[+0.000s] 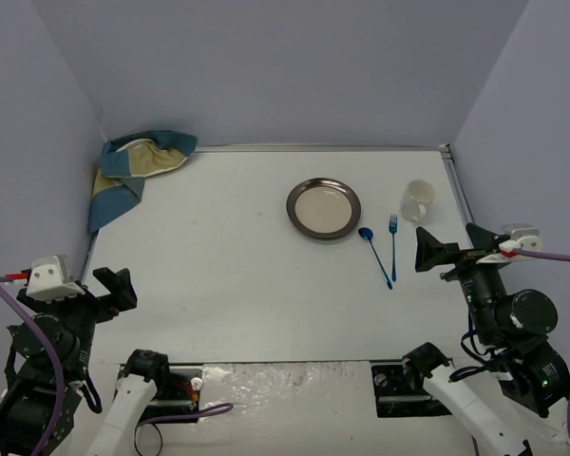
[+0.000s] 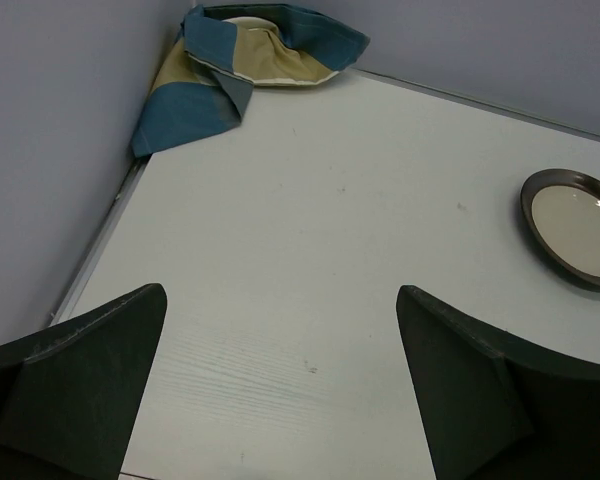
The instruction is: Set the dinner table for one person
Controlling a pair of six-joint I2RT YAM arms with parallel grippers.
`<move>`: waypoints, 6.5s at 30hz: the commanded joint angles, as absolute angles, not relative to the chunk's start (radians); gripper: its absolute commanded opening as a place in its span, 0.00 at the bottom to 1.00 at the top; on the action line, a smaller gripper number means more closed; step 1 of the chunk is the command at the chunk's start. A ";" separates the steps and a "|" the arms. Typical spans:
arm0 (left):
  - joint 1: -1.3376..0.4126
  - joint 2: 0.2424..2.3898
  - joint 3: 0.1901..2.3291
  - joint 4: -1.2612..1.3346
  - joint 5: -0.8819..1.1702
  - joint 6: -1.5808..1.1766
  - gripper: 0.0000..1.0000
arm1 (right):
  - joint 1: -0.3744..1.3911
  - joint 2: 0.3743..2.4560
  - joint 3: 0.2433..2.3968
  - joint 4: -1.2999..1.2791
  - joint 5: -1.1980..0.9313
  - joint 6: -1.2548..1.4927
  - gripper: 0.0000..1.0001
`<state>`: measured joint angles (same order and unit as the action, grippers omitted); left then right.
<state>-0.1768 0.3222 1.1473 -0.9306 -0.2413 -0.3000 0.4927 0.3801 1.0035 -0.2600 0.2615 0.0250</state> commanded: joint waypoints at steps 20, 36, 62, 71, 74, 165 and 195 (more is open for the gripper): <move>-0.134 1.064 1.098 -0.548 -0.226 -0.547 0.97 | 0.499 0.450 0.825 -0.210 0.128 0.268 1.00; 0.193 1.930 1.602 -0.188 -0.161 -0.523 0.97 | 0.499 0.595 0.750 -0.117 0.038 0.268 1.00; 0.214 2.357 2.060 -0.332 -0.024 -0.450 0.00 | 0.499 0.675 0.718 -0.032 -0.034 0.270 1.00; 0.120 1.983 2.002 -0.575 -0.060 -0.323 0.00 | 0.499 0.689 0.788 -0.034 -0.084 0.270 1.00; 0.044 1.795 1.900 -0.668 -0.107 -0.301 0.00 | 0.499 0.721 0.820 -0.041 -0.127 0.272 1.00; -0.274 1.345 0.556 -0.242 -0.118 -1.019 0.96 | 1.036 1.985 1.336 0.005 0.300 0.265 0.18; 0.020 1.657 0.994 -0.347 -0.058 -0.835 0.96 | 1.018 1.164 0.673 -0.310 0.148 0.649 0.19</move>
<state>-0.0482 1.6137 0.9312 -0.3092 -0.0398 -0.9104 1.0153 1.1828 0.6617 -0.2539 0.2250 0.6231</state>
